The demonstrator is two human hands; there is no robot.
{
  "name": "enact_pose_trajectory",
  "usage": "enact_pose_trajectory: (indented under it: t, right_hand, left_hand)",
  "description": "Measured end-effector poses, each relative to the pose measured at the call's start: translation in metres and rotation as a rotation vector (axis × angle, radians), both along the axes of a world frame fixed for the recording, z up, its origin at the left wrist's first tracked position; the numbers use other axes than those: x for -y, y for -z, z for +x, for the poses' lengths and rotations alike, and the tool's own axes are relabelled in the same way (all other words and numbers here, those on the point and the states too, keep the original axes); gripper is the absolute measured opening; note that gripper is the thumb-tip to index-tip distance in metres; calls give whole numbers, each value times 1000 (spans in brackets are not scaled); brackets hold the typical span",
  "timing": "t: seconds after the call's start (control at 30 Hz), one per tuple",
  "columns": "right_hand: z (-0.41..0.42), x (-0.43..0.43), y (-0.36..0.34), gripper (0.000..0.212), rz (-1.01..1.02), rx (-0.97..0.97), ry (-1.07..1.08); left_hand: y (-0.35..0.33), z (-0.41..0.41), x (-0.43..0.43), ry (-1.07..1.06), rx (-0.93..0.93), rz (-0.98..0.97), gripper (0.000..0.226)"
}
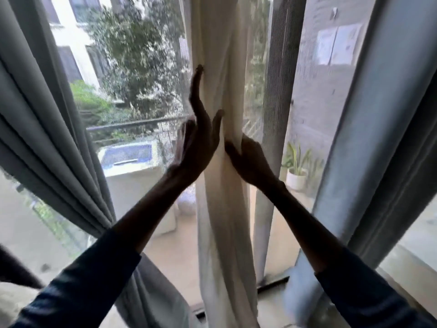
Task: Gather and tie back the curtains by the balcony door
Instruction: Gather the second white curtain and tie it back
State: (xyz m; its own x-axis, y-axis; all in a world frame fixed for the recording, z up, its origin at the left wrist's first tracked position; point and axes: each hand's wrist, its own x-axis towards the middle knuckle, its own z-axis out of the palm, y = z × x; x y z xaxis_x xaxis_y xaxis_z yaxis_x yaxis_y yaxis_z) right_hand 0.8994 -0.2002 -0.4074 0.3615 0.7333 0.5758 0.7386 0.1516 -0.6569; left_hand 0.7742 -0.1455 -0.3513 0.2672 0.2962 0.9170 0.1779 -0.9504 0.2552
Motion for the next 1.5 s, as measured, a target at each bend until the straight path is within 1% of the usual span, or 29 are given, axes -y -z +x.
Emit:
enact_pose_trajectory:
  t: [0.1,0.17,0.2,0.23,0.3,0.33,0.37,0.4,0.47,0.53,0.57,0.6,0.63,0.67,0.7,0.73,0.77,0.83,0.9,0.93,1.0,1.07,1.1,1.17,1.23,1.3,1.4,1.43,1.5]
  right_hand:
    - [-13,15,54,24,-118,1,-84]
    - [-15,24,82,30,-123,-66,-186]
    - [-14,29,92,36,-114,-96,-241]
    - [-12,33,99,44,-111,-117,-293]
    - [-6,33,110,64,-147,-98,-343]
    - [-3,30,114,76,-185,-51,-333]
    - [-2,27,115,84,-219,-5,-303]
    - [-1,23,117,84,-244,38,-257]
    - [0,18,114,66,-250,141,-178]
    - [3,17,114,50,-274,196,-187]
    - [6,18,114,43,-306,170,-223]
    - [9,19,114,43,-350,104,-287]
    - [13,19,114,49,-389,-2,-368]
    - [17,19,114,56,-404,-144,-453]
    - [22,18,115,64,-388,-271,-515]
    - [30,16,119,70,-351,-367,-532]
    - [36,16,125,72,-312,-440,-521]
    - [47,15,143,60,-271,-525,-470]
    - [51,16,172,43,-289,-552,-414]
    - [51,16,187,39,-301,-561,-372]
    - [50,14,220,33,-300,-561,-293]
    - [47,11,244,31,-338,-516,-242]
    - [46,9,252,34,-354,-488,-220]
    - [46,7,260,44,-306,-432,-164]
    - [50,6,257,43,-199,-379,-63]
    - [55,2,254,31,-118,-264,24]
    - [54,-6,257,26,-153,-112,21]
    - [51,-9,259,24,-161,-115,5]
    - [46,-12,260,23,-181,-201,-67]
  left_hand:
    - [47,7,7,-99,-42,-103,82]
    - [71,7,11,-115,-106,-230,87]
    - [84,8,9,-128,-157,-273,88]
    - [98,9,6,-162,-223,-264,89]
    - [119,14,-2,-267,-382,-161,87]
    - [122,17,-3,-251,-459,-212,83]
    - [121,21,-1,-192,-503,-315,82]
    - [119,26,2,-126,-521,-439,86]
    - [115,34,7,-69,-527,-603,96]
    - [115,36,10,-122,-566,-603,107]
    - [116,35,10,-192,-575,-565,110]
    - [119,35,6,-262,-566,-527,107]
    - [122,35,0,-320,-538,-502,93]
    - [123,35,-5,-362,-504,-514,73]
    - [126,35,-10,-380,-472,-570,57]
    - [129,34,-16,-370,-439,-645,48]
    - [134,35,-21,-336,-407,-713,45]
    - [146,36,-29,-248,-382,-756,47]
    - [159,37,-32,-168,-401,-762,44]
    - [168,38,-36,-142,-417,-772,43]
    - [183,40,-40,-100,-436,-801,33]
    - [191,42,-43,-38,-437,-818,22]
    - [194,43,-45,-2,-435,-817,18]
    - [194,45,-49,64,-444,-790,12]
    - [191,46,-53,123,-431,-766,15]
    - [190,46,-56,174,-422,-764,23]
    - [194,48,-63,280,-420,-757,27]
    - [197,49,-66,313,-413,-755,30]
    - [201,51,-71,354,-398,-750,33]
